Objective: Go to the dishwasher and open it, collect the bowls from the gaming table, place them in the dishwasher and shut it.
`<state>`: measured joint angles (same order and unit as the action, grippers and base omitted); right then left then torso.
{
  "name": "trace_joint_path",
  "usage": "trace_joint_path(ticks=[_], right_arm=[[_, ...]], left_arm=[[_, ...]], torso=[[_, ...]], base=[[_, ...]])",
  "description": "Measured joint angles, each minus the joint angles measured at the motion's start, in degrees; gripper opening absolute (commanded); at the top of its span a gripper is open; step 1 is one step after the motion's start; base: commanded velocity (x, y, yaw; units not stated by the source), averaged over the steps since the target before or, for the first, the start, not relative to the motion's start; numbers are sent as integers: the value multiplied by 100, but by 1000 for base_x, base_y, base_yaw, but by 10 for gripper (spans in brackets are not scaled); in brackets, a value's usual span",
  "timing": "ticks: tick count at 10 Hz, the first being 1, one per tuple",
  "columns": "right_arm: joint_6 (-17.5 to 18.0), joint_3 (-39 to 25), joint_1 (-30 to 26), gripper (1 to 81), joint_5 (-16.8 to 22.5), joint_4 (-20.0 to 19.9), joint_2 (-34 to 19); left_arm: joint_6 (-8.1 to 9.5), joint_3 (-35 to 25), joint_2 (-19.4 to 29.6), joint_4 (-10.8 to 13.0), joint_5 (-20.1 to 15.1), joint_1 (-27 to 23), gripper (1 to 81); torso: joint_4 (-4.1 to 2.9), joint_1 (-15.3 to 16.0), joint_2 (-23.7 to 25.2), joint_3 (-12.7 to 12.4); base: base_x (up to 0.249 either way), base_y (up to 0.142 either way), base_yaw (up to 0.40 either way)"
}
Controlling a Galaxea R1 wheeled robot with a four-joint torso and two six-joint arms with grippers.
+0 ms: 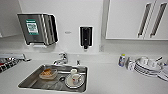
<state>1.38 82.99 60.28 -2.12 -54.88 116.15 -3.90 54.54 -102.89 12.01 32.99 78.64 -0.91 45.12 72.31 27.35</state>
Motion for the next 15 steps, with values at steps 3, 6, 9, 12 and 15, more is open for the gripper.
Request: trace_joint_path(ticks=[3, 6, 9, 12, 15], right_arm=[[22, 352, 68, 811, -129, -40, 196], [24, 482, 101, 811, -146, -63, 278], [63, 535, 197, 811, -230, -57, 322], [68, 553, 357, 811, -396, 21, 336], [165, 479, 560, 811, -449, 216, 282]], left_arm=[[0, 4, -76, 12, 0, 2, 811], [0, 98, -111, 23, 0, 0, 811], [0, 188, -157, 23, -11, 0, 811], [2, 299, -190, 20, -41, 2, 811], [10, 364, -243, 15, -52, 2, 811]], torso=[[0, 0, 0, 0], [0, -2, 0, 0], [0, -2, 0, -2], [0, -5, 0, -7], [0, -6, 2, -11]], base=[[0, 0, 0], [0, 0, 0], [0, 0, 0], [0, 0, 0], [0, 0, 0]])
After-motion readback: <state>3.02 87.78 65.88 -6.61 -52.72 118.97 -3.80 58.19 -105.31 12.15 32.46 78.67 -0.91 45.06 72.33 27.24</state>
